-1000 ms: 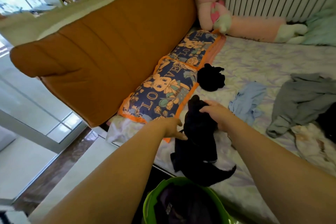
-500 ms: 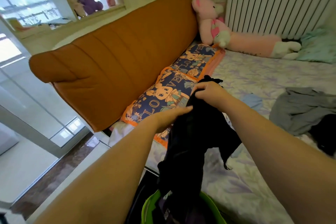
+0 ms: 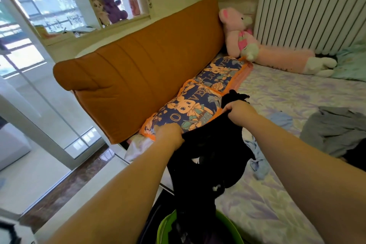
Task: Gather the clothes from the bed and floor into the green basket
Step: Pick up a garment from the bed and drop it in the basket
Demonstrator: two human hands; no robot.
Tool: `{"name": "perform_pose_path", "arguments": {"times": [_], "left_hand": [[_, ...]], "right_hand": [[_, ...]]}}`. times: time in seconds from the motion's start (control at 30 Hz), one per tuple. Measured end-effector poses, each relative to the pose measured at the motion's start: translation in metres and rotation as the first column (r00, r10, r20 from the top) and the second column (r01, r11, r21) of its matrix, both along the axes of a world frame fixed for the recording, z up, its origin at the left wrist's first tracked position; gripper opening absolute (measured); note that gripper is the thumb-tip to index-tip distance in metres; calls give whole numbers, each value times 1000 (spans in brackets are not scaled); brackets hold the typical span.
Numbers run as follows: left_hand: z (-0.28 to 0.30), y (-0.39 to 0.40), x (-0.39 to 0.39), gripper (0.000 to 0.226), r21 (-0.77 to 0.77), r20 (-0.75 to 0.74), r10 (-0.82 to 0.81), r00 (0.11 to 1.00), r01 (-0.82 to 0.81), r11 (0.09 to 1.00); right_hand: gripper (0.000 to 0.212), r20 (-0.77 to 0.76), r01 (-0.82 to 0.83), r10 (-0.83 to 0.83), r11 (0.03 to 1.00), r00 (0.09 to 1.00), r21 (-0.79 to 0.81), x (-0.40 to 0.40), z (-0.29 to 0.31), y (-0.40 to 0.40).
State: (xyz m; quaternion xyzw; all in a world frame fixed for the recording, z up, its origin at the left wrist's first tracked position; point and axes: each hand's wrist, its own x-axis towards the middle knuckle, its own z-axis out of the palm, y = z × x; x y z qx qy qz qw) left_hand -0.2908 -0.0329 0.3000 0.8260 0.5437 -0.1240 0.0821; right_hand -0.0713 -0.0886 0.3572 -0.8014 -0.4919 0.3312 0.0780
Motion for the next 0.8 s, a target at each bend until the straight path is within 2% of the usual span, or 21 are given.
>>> {"name": "perform_pose_path", "arguments": {"times": [0.07,0.1,0.17,0.23,0.33,0.37,0.4,0.43,0.47,0.57,0.63,0.67,0.73,0.8], "left_hand": [[-1,-1,-8,22,91,64,79,995,-84,992],[0,-1,-12,23,94,137,117,984,-130,987],[5,-4,-20,22,79,293,174,940,-205,976],[12,-5,-21,23,47,381,237,894,-275,960],[16,-7,-16,25,-60,450,393,802,-412,909],[18,-9,-14,26,-82,462,433,774,-449,890],[19,-12,-11,28,-100,474,457,752,-470,877],[18,-13,-9,30,-112,485,466,740,-477,872],[18,-13,-5,32,-131,476,478,739,-478,869],[21,-14,-1,42,-220,278,547,790,-502,836],[21,-13,-5,51,-280,170,547,820,-492,824],[18,-16,-7,53,-276,148,505,850,-455,847],[8,-22,-4,53,-295,157,336,929,-280,913],[6,-34,6,47,-367,236,261,936,-162,916]], "right_hand": [[39,89,-65,68,997,994,-42,-4,-9,-3],[40,78,-97,107,988,991,-120,-7,-11,-6],[40,11,-165,183,908,983,-384,-17,-6,-14],[23,66,-186,243,867,968,-463,-27,-3,-16],[36,205,-128,248,876,947,-466,-41,-4,-12],[31,230,-117,241,886,943,-449,-45,-6,-8],[22,239,-99,213,905,948,-414,-48,-10,-5],[22,245,-70,169,928,955,-366,-49,-16,1],[32,259,-33,117,951,959,-307,-52,-18,4],[33,346,76,-49,995,937,-64,-58,-18,7],[35,340,73,-52,996,939,-50,-64,-7,8],[38,299,36,-5,995,954,-98,-69,0,9],[45,183,-60,82,990,980,-125,-80,8,13],[40,140,-108,119,991,983,-81,-95,6,11]]}}
